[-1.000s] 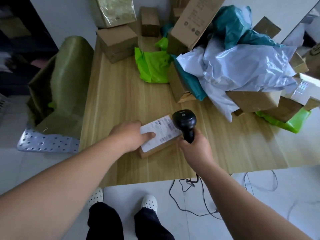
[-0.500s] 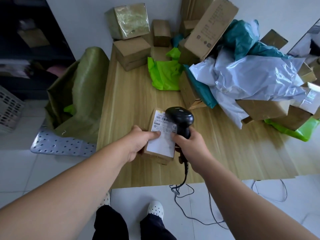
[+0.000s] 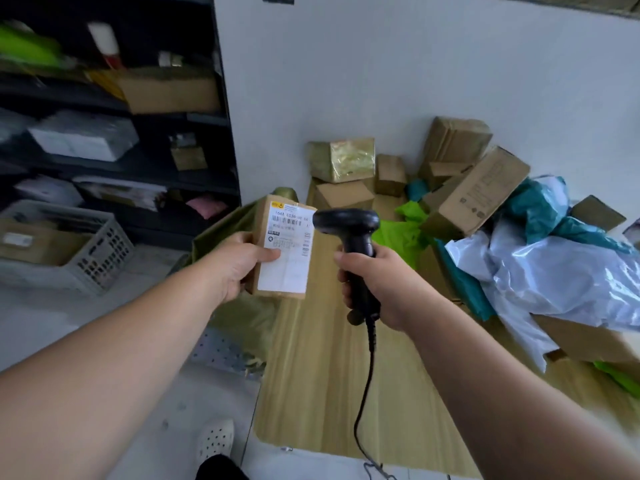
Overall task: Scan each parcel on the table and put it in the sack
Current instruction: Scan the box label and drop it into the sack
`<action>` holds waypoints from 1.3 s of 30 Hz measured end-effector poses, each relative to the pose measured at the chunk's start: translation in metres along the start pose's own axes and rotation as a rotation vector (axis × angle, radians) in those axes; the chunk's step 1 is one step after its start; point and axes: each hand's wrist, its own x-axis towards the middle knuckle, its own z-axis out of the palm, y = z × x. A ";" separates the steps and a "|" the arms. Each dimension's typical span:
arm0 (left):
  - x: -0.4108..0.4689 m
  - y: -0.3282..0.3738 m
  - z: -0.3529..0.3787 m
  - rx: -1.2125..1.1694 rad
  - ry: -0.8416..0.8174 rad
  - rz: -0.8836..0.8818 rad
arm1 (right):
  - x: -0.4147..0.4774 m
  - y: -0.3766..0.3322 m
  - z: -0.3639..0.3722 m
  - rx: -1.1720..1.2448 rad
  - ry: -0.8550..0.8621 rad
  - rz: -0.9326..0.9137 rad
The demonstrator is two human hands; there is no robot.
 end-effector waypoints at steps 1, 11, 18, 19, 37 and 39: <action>0.008 0.007 -0.013 -0.004 0.011 0.018 | 0.007 -0.009 0.012 0.010 -0.015 0.000; 0.104 0.052 -0.122 0.093 0.053 0.024 | 0.105 -0.059 0.131 0.022 -0.077 0.099; 0.170 0.053 -0.168 0.163 0.006 -0.060 | 0.154 -0.066 0.173 0.024 -0.029 0.223; 0.178 0.051 -0.172 0.169 -0.002 -0.068 | 0.159 -0.066 0.177 0.028 -0.013 0.234; 0.270 0.016 -0.184 0.211 -0.028 -0.191 | 0.227 -0.048 0.191 0.045 0.076 0.369; 0.275 0.010 -0.181 0.218 -0.047 -0.204 | 0.230 -0.044 0.188 0.037 0.084 0.369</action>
